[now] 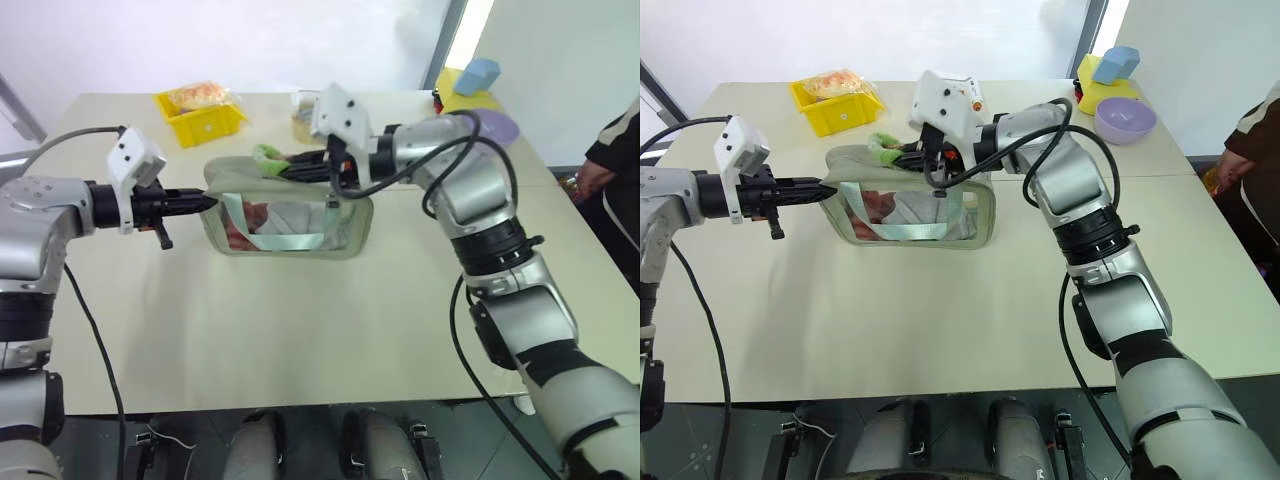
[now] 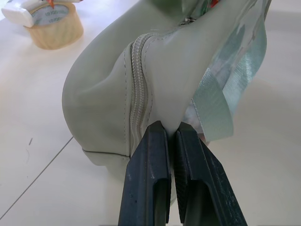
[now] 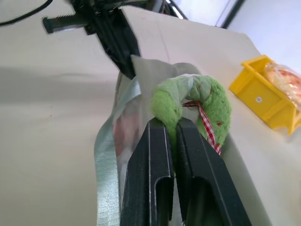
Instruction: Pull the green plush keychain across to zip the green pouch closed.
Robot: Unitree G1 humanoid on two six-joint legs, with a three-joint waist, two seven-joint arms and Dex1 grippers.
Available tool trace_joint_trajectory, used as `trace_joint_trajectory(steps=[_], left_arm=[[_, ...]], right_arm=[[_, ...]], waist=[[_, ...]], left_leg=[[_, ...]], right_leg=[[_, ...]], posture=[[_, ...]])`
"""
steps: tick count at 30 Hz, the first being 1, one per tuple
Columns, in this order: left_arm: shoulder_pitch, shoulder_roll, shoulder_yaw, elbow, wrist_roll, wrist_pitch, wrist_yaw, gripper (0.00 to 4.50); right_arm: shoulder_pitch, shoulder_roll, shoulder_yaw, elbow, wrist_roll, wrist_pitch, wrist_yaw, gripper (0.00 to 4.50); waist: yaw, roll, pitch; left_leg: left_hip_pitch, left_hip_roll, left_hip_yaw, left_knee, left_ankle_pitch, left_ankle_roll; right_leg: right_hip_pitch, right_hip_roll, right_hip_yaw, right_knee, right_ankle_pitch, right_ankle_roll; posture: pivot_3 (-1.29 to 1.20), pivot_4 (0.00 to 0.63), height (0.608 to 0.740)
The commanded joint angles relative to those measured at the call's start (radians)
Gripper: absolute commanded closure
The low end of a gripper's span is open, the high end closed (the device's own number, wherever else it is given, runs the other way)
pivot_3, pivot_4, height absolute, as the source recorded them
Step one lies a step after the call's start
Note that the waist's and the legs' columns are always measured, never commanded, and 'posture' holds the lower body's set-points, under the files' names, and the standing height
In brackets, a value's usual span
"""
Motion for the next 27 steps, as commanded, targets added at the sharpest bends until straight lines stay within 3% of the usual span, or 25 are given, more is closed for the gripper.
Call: trace_joint_trajectory(steps=[1,11,17,27], left_arm=[[-0.013,0.003,0.019,-0.007,0.003,-0.022,0.000,4.50],[0.009,0.013,0.031,-0.002,0.002,-0.016,0.007,4.50],[0.016,0.001,0.030,-0.013,-0.001,-0.005,0.027,4.50],[0.012,-0.005,0.029,-0.035,-0.005,0.017,0.051,4.50]], right_arm=[[-0.071,-0.038,-0.116,-0.071,0.063,0.107,-0.047,4.47],[-0.020,-0.335,-0.129,-0.130,-0.141,0.137,-0.223,4.47],[0.213,-0.428,-0.055,-0.177,-0.303,0.113,-0.348,4.47],[0.515,-0.137,-0.043,-0.217,-0.213,0.220,-0.468,4.47]], waist=[[0.000,0.000,0.000],[0.000,0.000,0.000],[0.001,0.000,0.000],[-0.004,0.000,0.000]], left_leg=[[0.000,0.000,0.000,0.000,0.000,0.000],[0.000,0.000,0.000,0.000,0.000,0.000],[0.000,0.000,0.001,0.000,0.000,0.000],[0.001,0.000,0.000,0.000,0.000,0.000]], right_leg=[[0.000,0.000,0.000,0.000,0.000,0.000],[0.000,0.000,0.000,-0.001,0.000,0.000],[0.000,0.000,0.000,-0.001,0.000,0.000],[0.000,0.001,0.001,0.000,0.000,0.000]], posture=[[0.00,0.150,0.739],[0.00,0.150,0.739],[0.00,0.150,0.739],[0.00,0.150,0.739]])
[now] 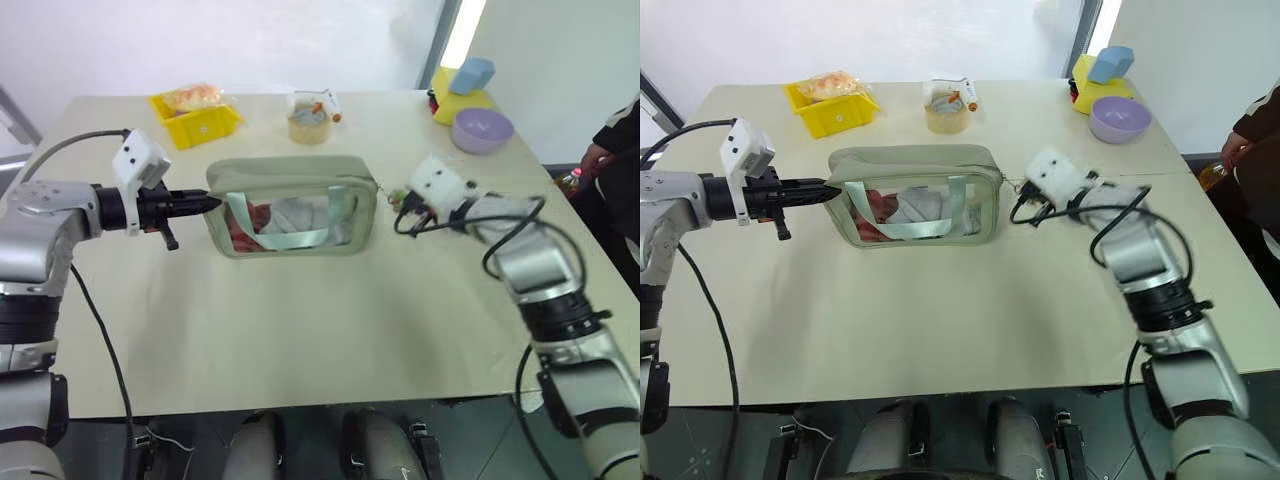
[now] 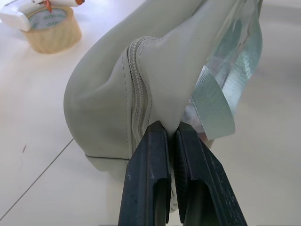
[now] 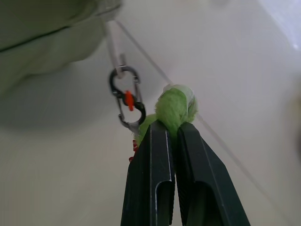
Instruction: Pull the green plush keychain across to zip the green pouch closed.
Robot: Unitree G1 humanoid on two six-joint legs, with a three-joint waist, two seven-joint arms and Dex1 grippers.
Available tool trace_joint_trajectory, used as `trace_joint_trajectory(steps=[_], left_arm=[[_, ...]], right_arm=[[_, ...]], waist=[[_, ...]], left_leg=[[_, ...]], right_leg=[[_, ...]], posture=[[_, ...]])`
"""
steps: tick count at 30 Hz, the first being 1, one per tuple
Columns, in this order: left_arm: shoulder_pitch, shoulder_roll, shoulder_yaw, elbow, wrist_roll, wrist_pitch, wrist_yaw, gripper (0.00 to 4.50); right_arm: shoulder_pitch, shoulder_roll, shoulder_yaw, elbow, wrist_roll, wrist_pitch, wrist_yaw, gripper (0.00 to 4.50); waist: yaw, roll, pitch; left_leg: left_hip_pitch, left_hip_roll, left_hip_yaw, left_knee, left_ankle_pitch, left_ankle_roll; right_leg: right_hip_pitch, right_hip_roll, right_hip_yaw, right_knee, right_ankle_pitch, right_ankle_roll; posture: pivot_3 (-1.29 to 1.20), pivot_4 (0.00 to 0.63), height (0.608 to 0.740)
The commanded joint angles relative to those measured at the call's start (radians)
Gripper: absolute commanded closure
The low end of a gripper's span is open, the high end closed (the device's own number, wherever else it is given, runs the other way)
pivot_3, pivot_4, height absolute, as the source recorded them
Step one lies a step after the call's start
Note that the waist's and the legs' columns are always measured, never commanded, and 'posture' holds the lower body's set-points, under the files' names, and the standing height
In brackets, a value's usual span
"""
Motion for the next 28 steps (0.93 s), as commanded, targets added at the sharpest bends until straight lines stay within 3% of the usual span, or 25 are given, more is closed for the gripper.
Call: trace_joint_trajectory(steps=[1,6,9,10,13,19,24,28], left_arm=[[0.003,0.015,0.032,-0.021,-0.002,0.010,0.013,4.50],[0.016,0.014,0.040,-0.042,-0.006,0.020,0.025,4.50],[0.028,0.015,0.046,-0.057,-0.004,0.024,0.037,4.50],[0.030,0.015,0.047,-0.059,-0.002,0.021,0.042,4.50],[0.022,0.015,0.077,-0.048,-0.026,0.039,0.050,3.37],[0.013,0.084,0.155,-0.048,-0.099,0.128,0.011,0.24],[0.107,0.142,0.242,-0.115,-0.128,0.213,0.047,0.08],[0.153,0.146,0.299,-0.186,-0.176,0.263,0.076,0.08]], right_arm=[[0.040,0.107,-0.028,-0.028,0.057,0.059,-0.039,4.47],[0.040,0.217,-0.048,-0.016,0.112,0.119,-0.053,4.47],[0.027,0.173,-0.038,0.000,0.089,0.079,-0.029,4.47],[0.016,0.152,-0.052,0.005,0.094,0.070,-0.017,4.17],[-0.033,0.041,-0.121,-0.009,0.158,0.065,0.095,3.05],[-0.101,-0.154,-0.246,-0.157,0.418,0.208,0.362,0.00],[-0.167,-0.199,-0.312,-0.262,0.582,0.368,0.385,0.00],[-0.175,-0.192,-0.316,-0.305,0.622,0.412,0.337,0.00]], waist=[[-0.001,0.000,0.000],[0.000,0.000,0.000],[-0.001,0.000,0.000],[0.000,0.000,0.000],[0.002,0.001,0.000],[0.001,0.000,0.000],[-0.002,0.000,0.000],[0.004,0.000,0.000]], left_leg=[[0.000,0.000,0.000,0.000,0.000,0.000],[0.000,0.000,0.000,0.000,0.000,0.000],[0.000,0.000,0.000,0.000,0.000,0.000],[0.000,0.000,0.000,0.000,0.000,0.000],[0.000,0.000,0.000,0.000,0.000,0.000],[-0.001,0.000,0.000,0.000,-0.001,0.002],[0.001,0.000,0.000,0.000,-0.002,0.003],[0.000,0.001,0.000,0.001,-0.002,0.003]], right_leg=[[0.000,0.000,0.000,0.000,0.000,0.000],[0.000,0.000,0.000,0.000,0.000,0.000],[0.000,0.000,0.000,0.000,0.000,0.000],[0.000,0.000,0.000,0.000,0.000,0.000],[0.000,0.000,0.000,0.000,0.000,0.000],[0.000,0.000,0.000,-0.001,0.000,0.000],[0.000,0.000,0.000,-0.001,0.000,0.000],[0.000,0.000,0.000,-0.001,0.000,0.000]], posture=[[0.00,0.150,0.739],[0.00,0.150,0.739],[0.00,0.150,0.739],[0.00,0.150,0.739],[0.00,0.150,0.739],[0.00,0.150,0.739],[0.00,0.150,0.739],[0.00,0.150,0.739]])
